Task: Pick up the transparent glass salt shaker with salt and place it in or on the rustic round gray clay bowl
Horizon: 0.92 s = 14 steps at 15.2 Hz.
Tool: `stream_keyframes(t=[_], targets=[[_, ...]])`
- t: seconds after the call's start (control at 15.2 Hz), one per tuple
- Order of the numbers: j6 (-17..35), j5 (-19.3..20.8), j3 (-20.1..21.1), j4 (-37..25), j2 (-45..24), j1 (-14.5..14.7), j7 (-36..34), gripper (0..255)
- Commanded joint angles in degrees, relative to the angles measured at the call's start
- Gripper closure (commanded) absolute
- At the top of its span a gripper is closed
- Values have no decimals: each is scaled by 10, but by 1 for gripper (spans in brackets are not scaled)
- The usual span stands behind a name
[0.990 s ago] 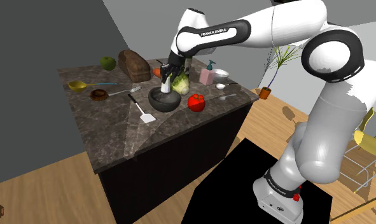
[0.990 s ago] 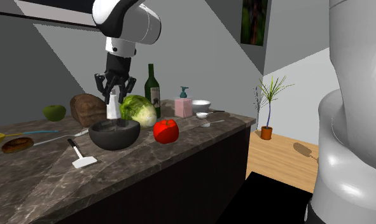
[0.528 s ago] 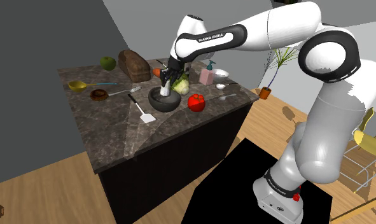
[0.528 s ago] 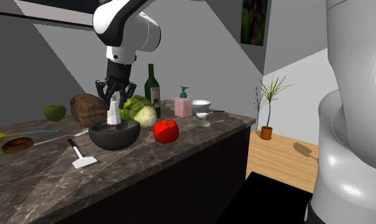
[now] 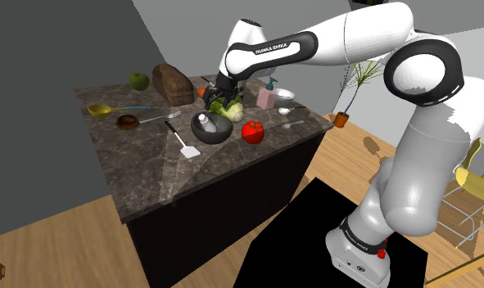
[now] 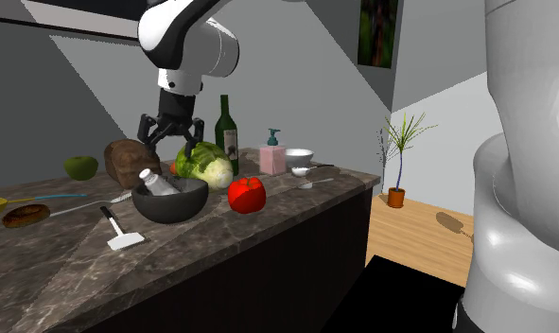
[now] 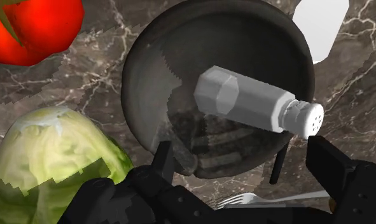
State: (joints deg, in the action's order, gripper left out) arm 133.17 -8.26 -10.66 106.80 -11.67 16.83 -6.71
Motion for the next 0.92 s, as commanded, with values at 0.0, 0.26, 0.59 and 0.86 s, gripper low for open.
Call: stream_keyframes(t=[0.0, 0.26, 0.59, 0.86], targets=[[0, 0, 0, 0, 0, 0, 0, 0], [-44, 12, -3, -11, 35, 1, -7, 0], [-57, 14, -4, -15, 43, 1, -9, 0], [-57, 14, -4, -15, 43, 1, -9, 0]])
